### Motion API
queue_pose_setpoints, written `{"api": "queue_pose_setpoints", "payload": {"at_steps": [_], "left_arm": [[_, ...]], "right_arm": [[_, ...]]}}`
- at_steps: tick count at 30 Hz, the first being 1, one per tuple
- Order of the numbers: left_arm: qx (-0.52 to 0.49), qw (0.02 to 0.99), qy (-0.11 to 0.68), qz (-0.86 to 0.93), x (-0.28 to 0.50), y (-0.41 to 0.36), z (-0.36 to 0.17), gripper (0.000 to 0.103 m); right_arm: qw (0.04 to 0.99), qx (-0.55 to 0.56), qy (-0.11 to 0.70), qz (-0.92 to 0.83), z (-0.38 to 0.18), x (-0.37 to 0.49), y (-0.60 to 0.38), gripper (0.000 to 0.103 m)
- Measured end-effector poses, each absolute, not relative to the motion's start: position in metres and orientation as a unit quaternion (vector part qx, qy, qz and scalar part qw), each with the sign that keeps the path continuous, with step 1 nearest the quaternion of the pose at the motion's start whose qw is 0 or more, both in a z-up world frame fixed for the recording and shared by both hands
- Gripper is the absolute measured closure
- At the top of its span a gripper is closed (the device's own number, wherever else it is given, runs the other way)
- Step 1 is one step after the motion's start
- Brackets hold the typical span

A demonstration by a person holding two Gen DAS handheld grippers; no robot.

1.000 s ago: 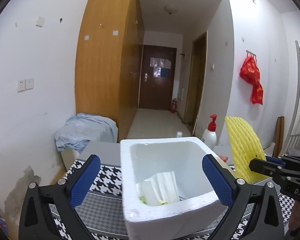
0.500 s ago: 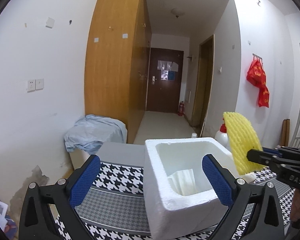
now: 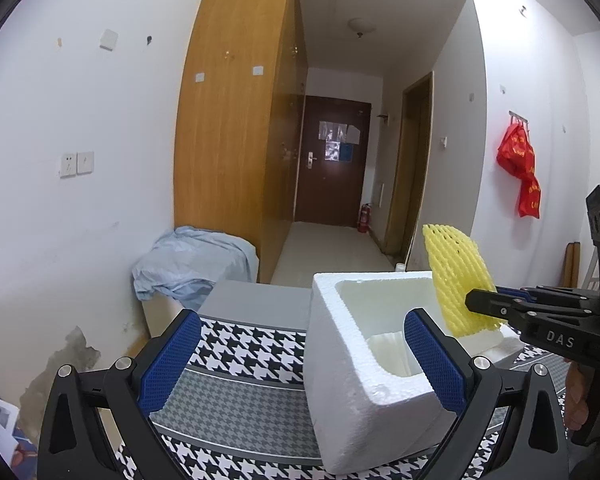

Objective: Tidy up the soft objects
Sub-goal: 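Lower the yellow net into the foam box and open the right gripper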

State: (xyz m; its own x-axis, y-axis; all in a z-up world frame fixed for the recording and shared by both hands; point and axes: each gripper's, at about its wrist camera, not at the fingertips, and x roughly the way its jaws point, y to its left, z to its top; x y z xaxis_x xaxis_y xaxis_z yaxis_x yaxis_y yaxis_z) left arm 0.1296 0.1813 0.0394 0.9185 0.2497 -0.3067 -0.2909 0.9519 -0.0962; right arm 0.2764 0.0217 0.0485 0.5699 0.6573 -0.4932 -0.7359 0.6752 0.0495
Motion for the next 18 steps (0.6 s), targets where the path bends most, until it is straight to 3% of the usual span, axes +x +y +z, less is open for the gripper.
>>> {"api": "queue_pose_setpoints", "payload": {"at_steps": [5,7,9,13,15,18], "left_arm": [[-0.072,0.976,0.149,0.143,0.126,0.184,0.038,0.001],[-0.071,0.975,0.150,0.146,0.127,0.185,0.037,0.001],[-0.071,0.974,0.152,0.150,0.127,0.185,0.037,0.001],[-0.072,0.972,0.157,0.159,0.125,0.185,0.037,0.001],[-0.072,0.973,0.155,0.158,0.123,0.182,0.038,0.001],[-0.069,0.973,0.151,0.158,0.120,0.177,0.042,0.001]], "right_arm": [[0.879,-0.083,0.253,0.396,0.046,0.282,0.030,0.082],[0.878,-0.086,0.256,0.396,0.044,0.283,0.033,0.073],[0.878,-0.085,0.253,0.396,0.043,0.283,0.035,0.046],[0.879,-0.083,0.250,0.396,0.044,0.281,0.035,0.038],[0.880,-0.076,0.250,0.397,0.047,0.280,0.032,0.027],[0.881,-0.065,0.241,0.401,0.054,0.275,0.024,0.019]]}}
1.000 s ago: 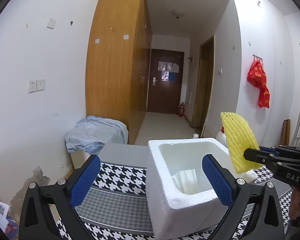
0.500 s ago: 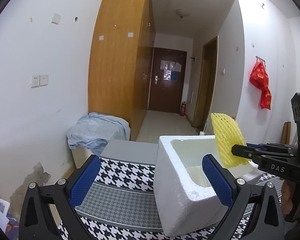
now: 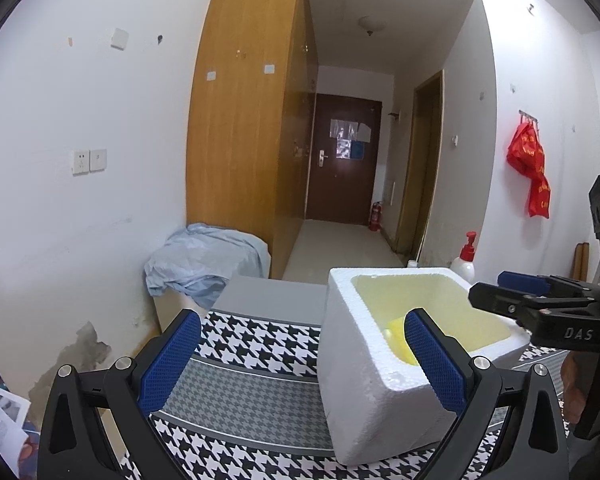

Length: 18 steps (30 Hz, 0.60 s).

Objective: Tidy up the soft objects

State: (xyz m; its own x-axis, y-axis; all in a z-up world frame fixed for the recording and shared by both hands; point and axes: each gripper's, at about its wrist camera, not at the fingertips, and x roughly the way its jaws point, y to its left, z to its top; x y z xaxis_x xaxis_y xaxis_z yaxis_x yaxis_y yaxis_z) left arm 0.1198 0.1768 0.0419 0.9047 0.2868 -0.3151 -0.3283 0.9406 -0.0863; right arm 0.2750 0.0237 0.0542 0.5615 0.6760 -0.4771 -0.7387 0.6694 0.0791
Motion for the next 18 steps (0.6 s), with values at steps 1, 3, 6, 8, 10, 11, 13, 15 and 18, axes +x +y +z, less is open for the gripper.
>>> {"api": "queue_pose_setpoints", "payload": {"at_steps": [1,3,6,8,10,11,13,15,18], "left_arm": [[-0.067,0.974,0.150,0.157,0.118,0.175,0.043,0.001],[-0.063,0.975,0.148,0.155,0.115,0.169,0.046,0.001],[-0.055,0.977,0.141,0.151,0.109,0.159,0.051,0.001],[-0.054,0.978,0.137,0.147,0.105,0.152,0.055,0.001],[-0.052,0.979,0.134,0.144,0.102,0.145,0.058,0.001],[-0.051,0.980,0.131,0.142,0.100,0.141,0.060,0.001],[-0.044,0.981,0.127,0.137,0.097,0.133,0.062,0.001],[-0.041,0.982,0.127,0.133,0.096,0.124,0.064,0.001],[-0.037,0.984,0.124,0.124,0.093,0.111,0.066,0.001]], "right_arm": [[0.883,-0.063,0.236,0.401,0.057,0.272,0.020,0.019],[0.885,-0.062,0.231,0.399,0.060,0.268,0.015,0.017],[0.892,-0.063,0.217,0.391,0.063,0.259,0.004,0.014],[0.893,-0.059,0.213,0.392,0.065,0.254,-0.004,0.009],[0.894,-0.054,0.206,0.395,0.069,0.250,-0.012,0.001],[0.895,-0.056,0.199,0.396,0.070,0.246,-0.017,0.000],[0.902,-0.064,0.186,0.383,0.073,0.238,-0.026,0.000],[0.906,-0.062,0.183,0.377,0.075,0.233,-0.034,0.000],[0.909,-0.044,0.180,0.373,0.077,0.227,-0.051,0.000]]}}
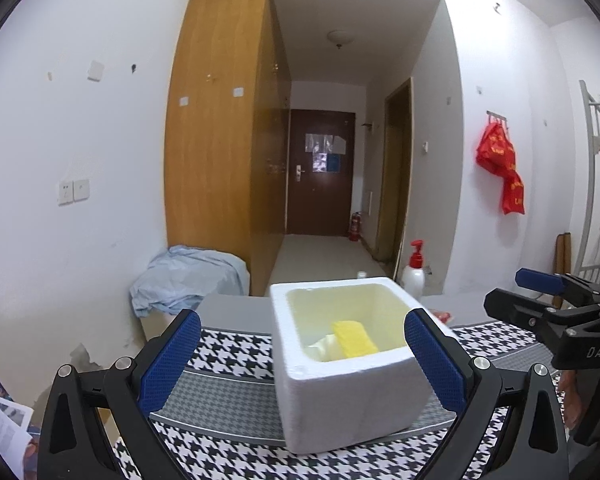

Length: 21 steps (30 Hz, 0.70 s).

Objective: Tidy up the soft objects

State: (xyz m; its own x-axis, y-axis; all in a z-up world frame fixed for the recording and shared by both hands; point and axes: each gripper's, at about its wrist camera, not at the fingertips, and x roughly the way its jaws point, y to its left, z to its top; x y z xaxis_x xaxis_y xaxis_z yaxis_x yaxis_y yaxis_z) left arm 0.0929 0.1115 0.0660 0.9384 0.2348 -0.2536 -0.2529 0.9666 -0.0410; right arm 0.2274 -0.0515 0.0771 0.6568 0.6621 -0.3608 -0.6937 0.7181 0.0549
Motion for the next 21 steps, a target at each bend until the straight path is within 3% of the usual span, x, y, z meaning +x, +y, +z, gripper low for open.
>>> {"api": "queue_pose_setpoints", "payload": {"at_steps": [21], "left_arm": [[0.002,0.989,0.080,0.123,0.049,0.050,0.066,0.001]], "right_arm": [[0.929,-0.001,0.132,0.346,0.067,0.167,-0.125,0.000]]}}
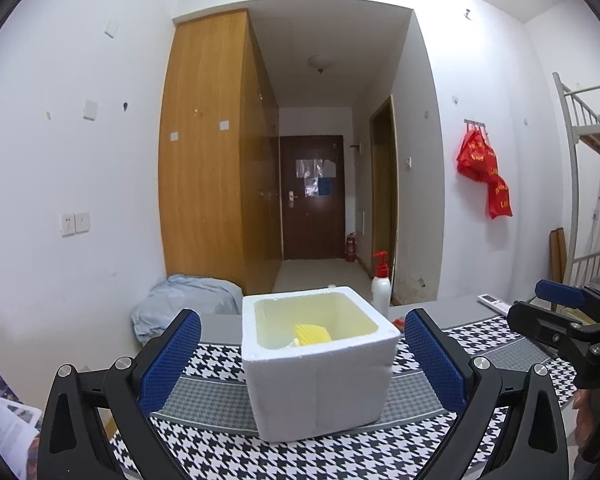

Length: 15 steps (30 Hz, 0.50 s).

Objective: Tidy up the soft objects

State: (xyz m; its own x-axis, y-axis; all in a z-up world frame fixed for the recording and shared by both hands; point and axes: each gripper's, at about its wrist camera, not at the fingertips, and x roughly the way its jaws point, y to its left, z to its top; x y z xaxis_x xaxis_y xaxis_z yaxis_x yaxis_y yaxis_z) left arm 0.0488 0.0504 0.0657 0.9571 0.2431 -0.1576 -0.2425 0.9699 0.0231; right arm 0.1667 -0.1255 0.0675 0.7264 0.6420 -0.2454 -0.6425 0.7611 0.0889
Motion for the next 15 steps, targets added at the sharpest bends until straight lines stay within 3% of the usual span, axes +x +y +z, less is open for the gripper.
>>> {"api": "queue_pose_setpoints", "payload": {"at_steps": [15], "left_arm": [[-0.006,0.992,0.075,0.106,0.016,0.032,0.036,0.001]], "right_arm": [[0.934,-0.008,0.124,0.335,0.035,0.123,-0.146,0.000]]}}
